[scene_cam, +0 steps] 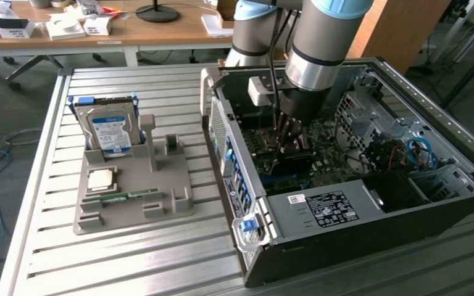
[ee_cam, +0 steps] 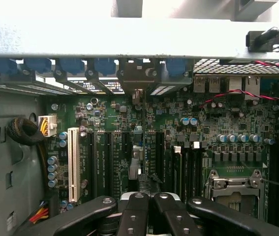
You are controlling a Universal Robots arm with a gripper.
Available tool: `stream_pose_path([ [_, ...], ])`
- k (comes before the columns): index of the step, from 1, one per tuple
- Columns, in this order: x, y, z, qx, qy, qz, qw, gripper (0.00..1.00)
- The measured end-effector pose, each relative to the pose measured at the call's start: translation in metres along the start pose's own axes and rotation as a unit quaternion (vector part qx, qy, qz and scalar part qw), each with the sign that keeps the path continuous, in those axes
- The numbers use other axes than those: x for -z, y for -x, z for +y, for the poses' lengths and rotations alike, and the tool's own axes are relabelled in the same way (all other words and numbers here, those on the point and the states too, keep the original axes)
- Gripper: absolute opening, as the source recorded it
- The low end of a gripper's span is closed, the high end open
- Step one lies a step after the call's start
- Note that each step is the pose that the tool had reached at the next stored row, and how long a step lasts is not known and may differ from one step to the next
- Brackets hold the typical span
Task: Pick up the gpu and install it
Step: 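Press down on the gpu until it lock into place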
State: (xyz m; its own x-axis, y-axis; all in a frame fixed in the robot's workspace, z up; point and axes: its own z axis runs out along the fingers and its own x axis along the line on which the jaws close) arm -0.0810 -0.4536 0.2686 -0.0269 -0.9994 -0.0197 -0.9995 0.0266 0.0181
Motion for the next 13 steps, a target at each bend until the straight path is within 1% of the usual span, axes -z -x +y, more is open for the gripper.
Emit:
stream_pose_path([
  [4,-0.0004,0.0005,0.0000,0.000,-0.0001,-0.0006,1.0000,0.11],
  [13,-0.0003,0.0011,0.0000,0.000,0.0000,-0.0005,1.0000,0.11],
])
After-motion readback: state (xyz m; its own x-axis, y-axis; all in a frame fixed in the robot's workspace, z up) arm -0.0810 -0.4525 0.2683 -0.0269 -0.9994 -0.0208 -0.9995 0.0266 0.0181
